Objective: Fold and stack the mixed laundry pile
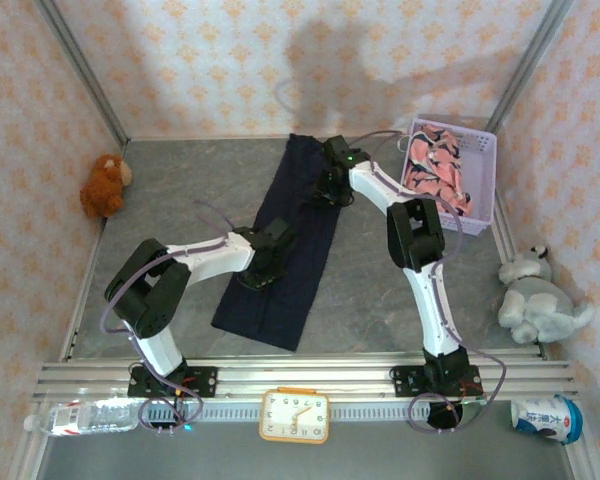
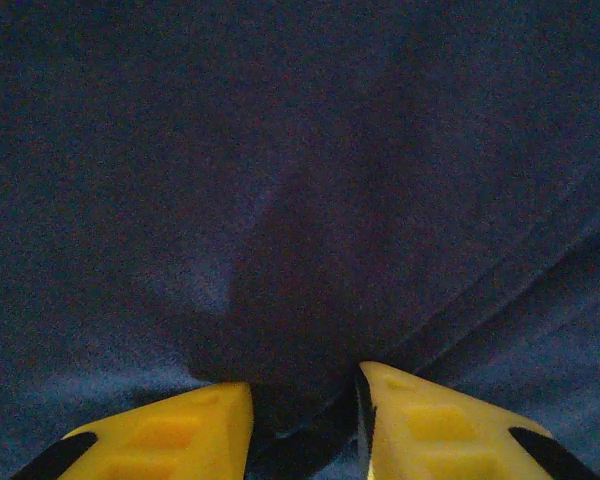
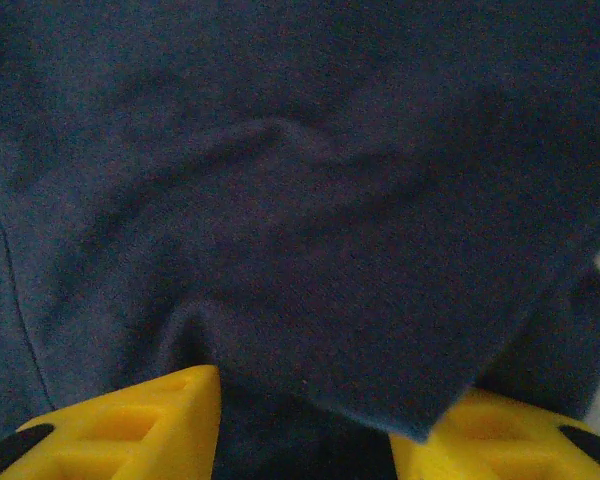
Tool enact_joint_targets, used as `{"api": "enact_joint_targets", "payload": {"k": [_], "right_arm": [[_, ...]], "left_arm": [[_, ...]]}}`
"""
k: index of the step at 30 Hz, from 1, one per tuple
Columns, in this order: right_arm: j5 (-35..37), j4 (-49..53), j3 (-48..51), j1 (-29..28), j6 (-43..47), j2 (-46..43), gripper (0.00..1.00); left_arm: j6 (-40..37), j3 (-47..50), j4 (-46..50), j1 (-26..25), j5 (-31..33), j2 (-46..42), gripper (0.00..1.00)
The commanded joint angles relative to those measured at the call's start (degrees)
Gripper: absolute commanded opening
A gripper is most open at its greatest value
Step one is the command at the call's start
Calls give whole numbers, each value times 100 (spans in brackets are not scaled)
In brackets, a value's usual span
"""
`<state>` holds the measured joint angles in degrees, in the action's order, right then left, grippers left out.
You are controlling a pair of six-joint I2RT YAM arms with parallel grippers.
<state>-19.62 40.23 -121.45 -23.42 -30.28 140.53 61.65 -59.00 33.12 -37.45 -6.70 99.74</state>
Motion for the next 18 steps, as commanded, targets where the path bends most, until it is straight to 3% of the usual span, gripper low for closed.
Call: {"api": "enact_joint_targets", "payload": {"k": [1, 3, 6, 9, 12, 18], "right_arm": [[-417, 754, -807, 1, 434, 671, 47], [-450, 875, -1126, -7, 547, 744, 49], [-363, 801, -1065, -1, 731, 424, 57], [-272, 811, -771, 1, 974, -99, 63], [-99, 779, 61, -11, 1132, -874, 64], [-16, 43, 2781, -59, 975, -2689, 62]], "left_arm": [[565, 34, -349, -198, -413, 265, 34], [536, -208, -220, -210, -334, 301, 37], [386, -625, 83, -199, -158, 280, 57], [165, -981, 401, -180, -26, 160, 68], [-77, -1077, 691, -92, 95, -70, 71], [-507, -652, 1184, 206, 300, -519, 69]]}}
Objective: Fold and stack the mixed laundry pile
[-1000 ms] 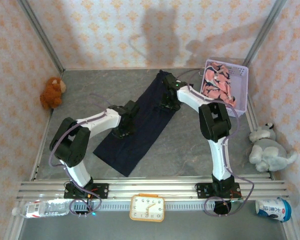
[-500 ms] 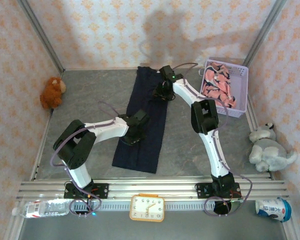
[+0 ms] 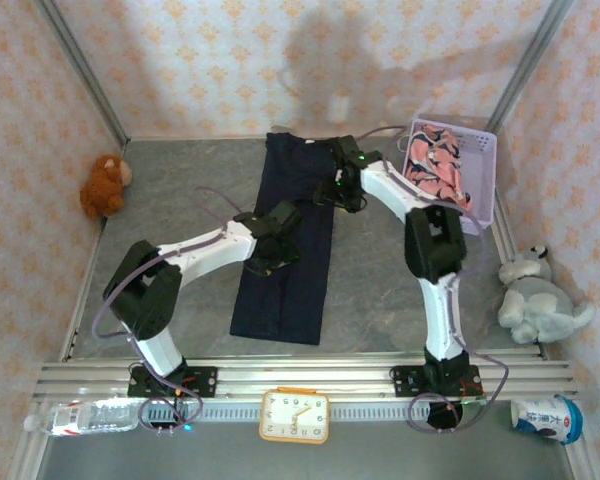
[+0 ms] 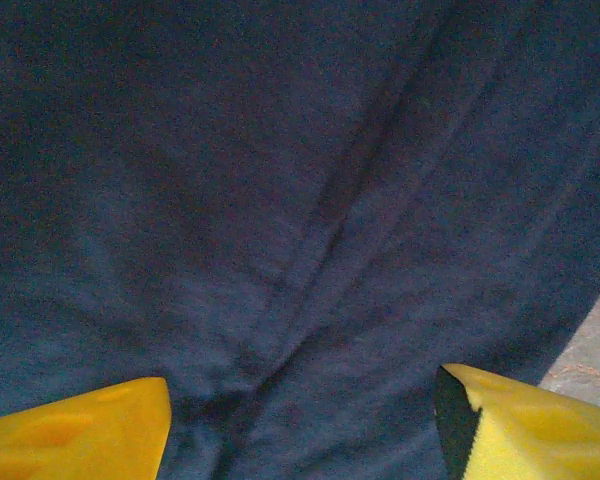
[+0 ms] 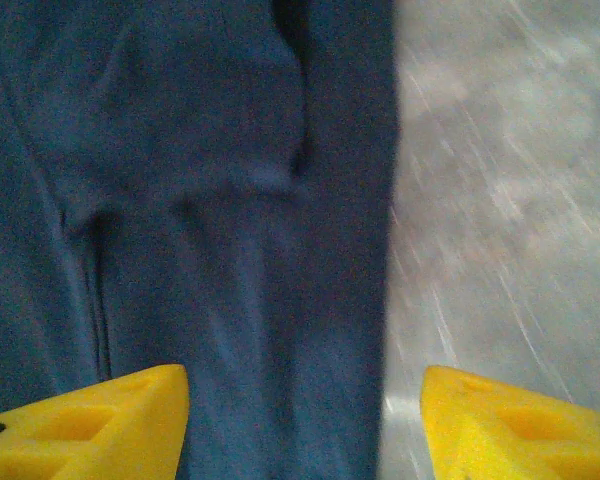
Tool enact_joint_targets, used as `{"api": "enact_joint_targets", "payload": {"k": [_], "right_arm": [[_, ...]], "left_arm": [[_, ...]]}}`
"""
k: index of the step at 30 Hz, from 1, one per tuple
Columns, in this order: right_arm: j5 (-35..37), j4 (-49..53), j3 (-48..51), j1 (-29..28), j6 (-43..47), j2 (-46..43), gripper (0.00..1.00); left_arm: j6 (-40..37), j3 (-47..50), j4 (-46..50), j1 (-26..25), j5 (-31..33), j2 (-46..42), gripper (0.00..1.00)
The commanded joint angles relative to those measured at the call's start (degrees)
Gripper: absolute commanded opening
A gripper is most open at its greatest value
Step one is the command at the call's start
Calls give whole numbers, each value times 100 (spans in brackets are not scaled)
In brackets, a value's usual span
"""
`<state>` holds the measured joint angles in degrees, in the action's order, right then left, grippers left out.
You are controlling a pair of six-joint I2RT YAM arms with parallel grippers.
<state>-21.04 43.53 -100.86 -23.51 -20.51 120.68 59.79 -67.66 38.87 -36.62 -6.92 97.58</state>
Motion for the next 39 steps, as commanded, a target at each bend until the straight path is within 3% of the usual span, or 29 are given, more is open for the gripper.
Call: {"api": "enact_joint_targets", "payload": {"k": [1, 7, 12, 17, 23, 29, 34, 39], "right_arm": [[72, -429, 1145, -72, -92, -943, 61], [-131, -1150, 2447, -299, -556, -1258, 56], [21, -1208, 2256, -556, -589, -843, 48], [1004, -577, 1866, -537, -613, -364, 37], [2005, -128, 1854, -332, -530, -359, 34], [1304, -477, 2277, -319, -237, -1114, 45], [721, -283, 3086, -541, 16, -2193, 56], [92, 86, 4152, -1136, 77, -3214, 58]], "left_arm": [[-349, 347, 621, 145, 323, -355, 67], [-276, 996, 406, 97, 228, -408, 43], [-107, 1155, 117, -121, 100, -189, 40], [161, 1126, -321, -392, -257, 54, 40], [446, 997, -650, -655, -565, 87, 44], [387, 922, -210, -671, -185, -516, 68], [133, 1271, 377, -662, -28, -1214, 71], [149, 2225, 545, -620, -265, -1972, 65]]}}
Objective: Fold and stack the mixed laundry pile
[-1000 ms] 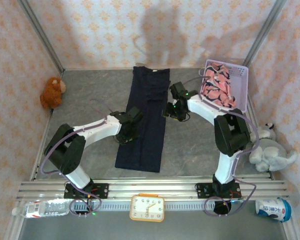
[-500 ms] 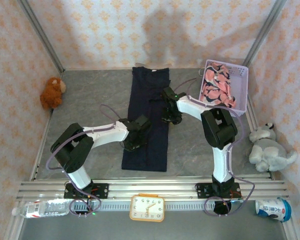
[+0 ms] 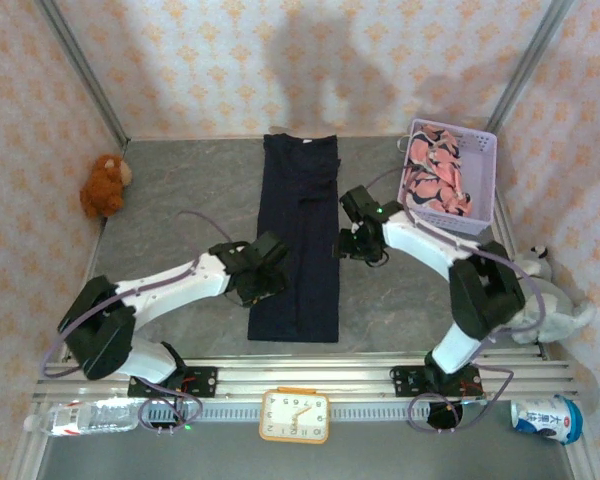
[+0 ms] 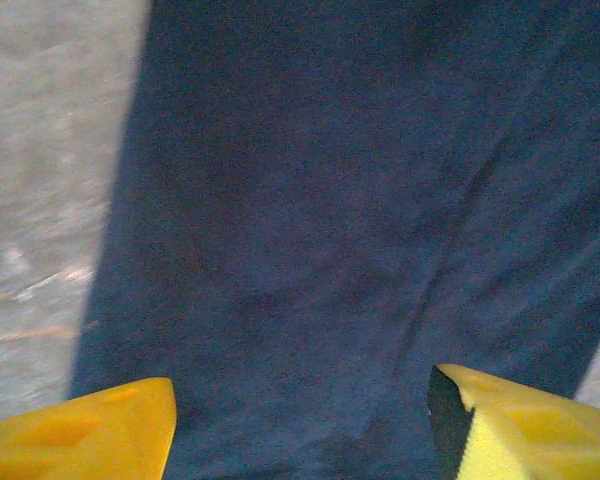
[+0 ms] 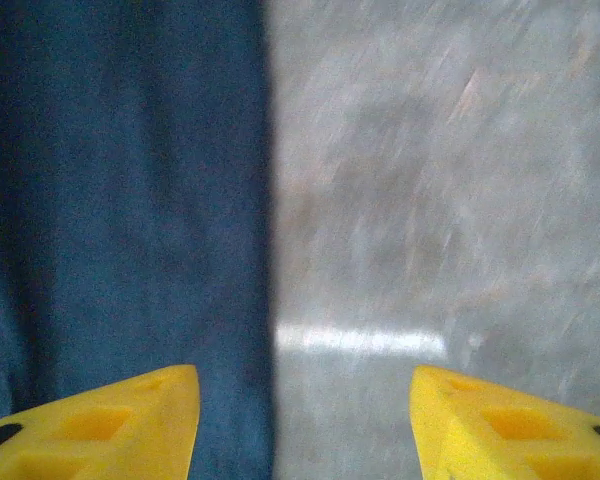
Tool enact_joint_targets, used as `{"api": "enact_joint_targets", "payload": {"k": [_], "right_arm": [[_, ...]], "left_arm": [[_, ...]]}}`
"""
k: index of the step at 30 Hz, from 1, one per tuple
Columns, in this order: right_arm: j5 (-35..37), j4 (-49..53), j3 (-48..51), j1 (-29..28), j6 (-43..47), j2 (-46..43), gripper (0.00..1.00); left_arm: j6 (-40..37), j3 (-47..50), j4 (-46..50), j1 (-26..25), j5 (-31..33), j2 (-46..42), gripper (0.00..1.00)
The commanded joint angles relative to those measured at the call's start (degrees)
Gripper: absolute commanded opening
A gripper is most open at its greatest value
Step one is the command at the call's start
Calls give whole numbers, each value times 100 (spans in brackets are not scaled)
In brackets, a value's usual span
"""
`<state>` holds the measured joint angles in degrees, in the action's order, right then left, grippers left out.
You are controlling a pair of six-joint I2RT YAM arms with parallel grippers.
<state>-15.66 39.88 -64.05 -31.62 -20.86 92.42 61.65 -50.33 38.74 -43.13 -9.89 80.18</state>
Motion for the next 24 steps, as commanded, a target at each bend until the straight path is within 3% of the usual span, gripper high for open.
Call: {"api": "enact_joint_targets", "payload": {"k": [1, 6, 11, 18, 21, 24], "right_arm": [[-541, 490, 698, -506, 38, -543, 58], [-905, 394, 1459, -1316, -379, -950, 58], [-1152, -68, 1694, -1929, -739, -724, 57], [-1193, -384, 1620, -2208, -935, -168, 52], [-1140, -368, 1553, -2208, -942, -86, 43], [-1025, -274, 1404, -2206, -912, -32, 29]], "left_arm": [[26, 712, 523, 33, -53, -380, 64], [203, 1327, 348, -19, -333, -814, 57], [136, 1380, 100, -28, -434, -680, 50], [190, 1446, -350, -120, -470, -221, 39], [221, 1409, -649, -183, -538, -100, 35], [190, 1241, -793, -264, -553, 114, 23]]}}
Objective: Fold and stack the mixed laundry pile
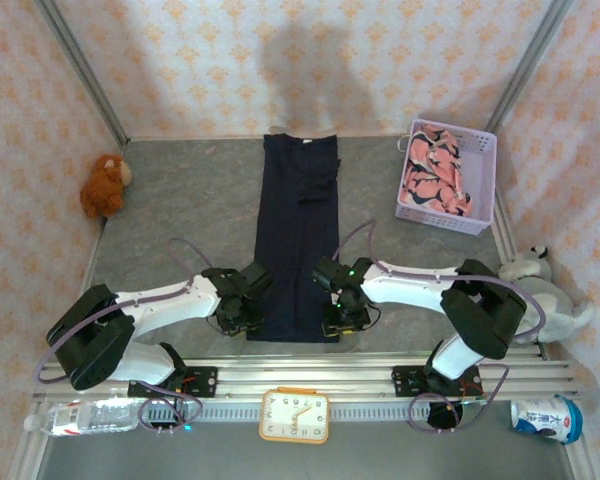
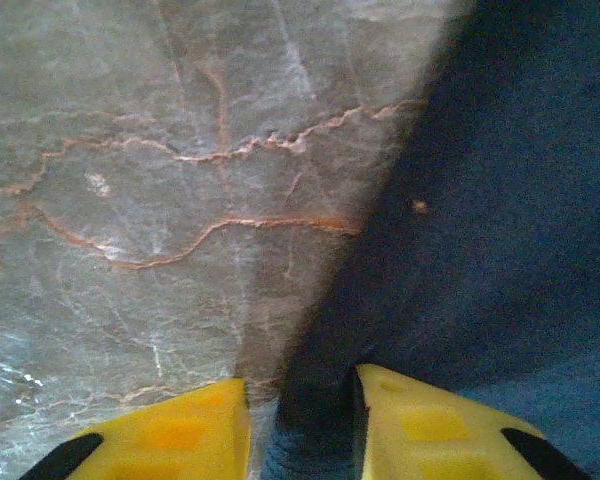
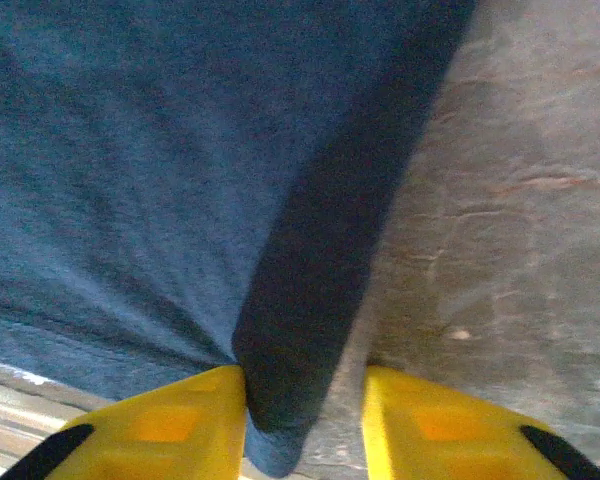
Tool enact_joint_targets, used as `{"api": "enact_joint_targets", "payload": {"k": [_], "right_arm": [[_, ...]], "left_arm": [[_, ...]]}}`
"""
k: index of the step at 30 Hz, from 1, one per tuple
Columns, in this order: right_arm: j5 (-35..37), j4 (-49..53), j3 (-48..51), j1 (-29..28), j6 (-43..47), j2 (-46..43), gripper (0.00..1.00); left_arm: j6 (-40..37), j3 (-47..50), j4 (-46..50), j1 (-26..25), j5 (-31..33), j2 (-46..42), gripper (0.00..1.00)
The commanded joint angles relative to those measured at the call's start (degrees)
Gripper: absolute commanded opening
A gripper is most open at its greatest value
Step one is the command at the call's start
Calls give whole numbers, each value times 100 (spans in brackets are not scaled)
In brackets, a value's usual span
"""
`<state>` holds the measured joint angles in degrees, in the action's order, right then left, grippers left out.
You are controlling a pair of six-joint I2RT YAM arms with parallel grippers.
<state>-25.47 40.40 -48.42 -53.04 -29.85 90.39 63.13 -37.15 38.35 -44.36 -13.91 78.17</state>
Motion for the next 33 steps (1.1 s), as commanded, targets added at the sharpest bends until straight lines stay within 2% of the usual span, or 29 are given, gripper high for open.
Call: {"api": "enact_joint_targets", "payload": {"k": [1, 3, 4, 10, 19, 25, 28, 33], "right_arm": [[-1, -279, -227, -62, 17, 164, 25], [95, -180, -365, -67, 56, 163, 18], [139, -130, -431, -67, 73, 163, 14], [491, 402, -1044, -12, 157, 119, 0], [570, 348, -1796, 872, 77, -22, 0], [829, 211, -2389, 1645, -32, 259, 0], [742, -90, -2675, 2065, -111, 505, 0], [762, -86, -3751, 2525, -52, 1347, 0]], "left_arm": [[49, -133, -778, -159, -160, 386, 16], [33, -249, -768, -155, -167, 483, 3], [7, -321, -697, -159, -111, 497, 0], [-294, -998, 9, -46, 371, 294, 0], [-575, -2032, 234, 834, 946, 37, 0], [-671, -2828, 201, 1387, 1282, 542, 0], [-720, -3163, 123, 1662, 1273, 930, 0], [-1027, -4076, 203, 2009, 1083, 1866, 0]]}}
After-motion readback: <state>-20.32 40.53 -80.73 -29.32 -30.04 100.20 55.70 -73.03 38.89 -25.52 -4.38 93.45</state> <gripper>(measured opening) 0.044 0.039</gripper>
